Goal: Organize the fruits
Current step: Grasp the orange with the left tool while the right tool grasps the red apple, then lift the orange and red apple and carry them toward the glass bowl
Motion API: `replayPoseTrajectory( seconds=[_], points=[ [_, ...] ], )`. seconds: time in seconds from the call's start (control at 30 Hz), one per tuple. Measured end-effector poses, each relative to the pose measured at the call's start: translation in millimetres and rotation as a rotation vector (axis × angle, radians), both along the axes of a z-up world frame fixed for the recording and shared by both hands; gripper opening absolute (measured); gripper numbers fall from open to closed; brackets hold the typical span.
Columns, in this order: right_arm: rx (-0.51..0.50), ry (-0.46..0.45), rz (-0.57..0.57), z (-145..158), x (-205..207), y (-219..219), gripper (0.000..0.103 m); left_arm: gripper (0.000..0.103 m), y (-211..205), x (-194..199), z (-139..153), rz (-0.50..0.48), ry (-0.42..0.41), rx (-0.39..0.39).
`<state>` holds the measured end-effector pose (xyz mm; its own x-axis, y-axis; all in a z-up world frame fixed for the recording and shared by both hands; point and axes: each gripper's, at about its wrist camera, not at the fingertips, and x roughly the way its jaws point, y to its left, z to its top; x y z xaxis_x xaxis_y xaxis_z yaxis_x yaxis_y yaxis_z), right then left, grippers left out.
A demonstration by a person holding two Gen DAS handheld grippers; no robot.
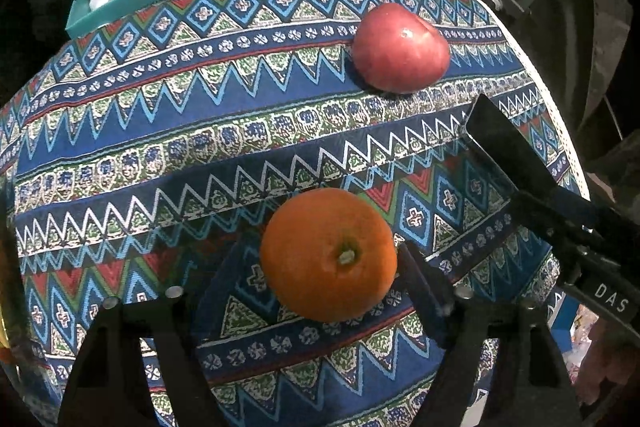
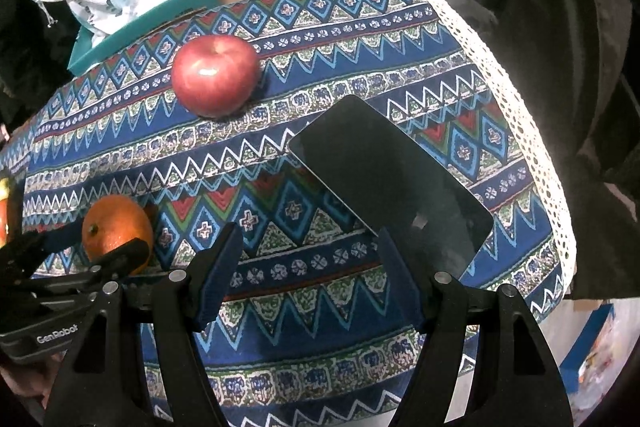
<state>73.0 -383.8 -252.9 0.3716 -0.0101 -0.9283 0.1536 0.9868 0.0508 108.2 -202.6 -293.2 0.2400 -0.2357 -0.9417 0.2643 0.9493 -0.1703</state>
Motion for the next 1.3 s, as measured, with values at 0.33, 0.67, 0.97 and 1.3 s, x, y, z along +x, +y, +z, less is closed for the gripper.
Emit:
replayPoseTrajectory(
  seconds=[0.33,0.67,0.97,1.3],
  points=[
    [0.063,-0.037,0.025,2,19,6,0.071,0.065,-3,9,5,0.009,-0.038,0.011],
    [0.070,-0.064,0.164,7,73,33,0.071,0.065,32,52,31,0.087,-0.101,0.022],
    [0.111,-0.016,0.182,-7,124,41,0.072,0.065,52,79,38,0.130,-0.118,0.019],
    [0.132,0.009,0.163,-30,151,44,0.079,0.065,61,85,29,0.147,-0.100,0.016]
  ],
)
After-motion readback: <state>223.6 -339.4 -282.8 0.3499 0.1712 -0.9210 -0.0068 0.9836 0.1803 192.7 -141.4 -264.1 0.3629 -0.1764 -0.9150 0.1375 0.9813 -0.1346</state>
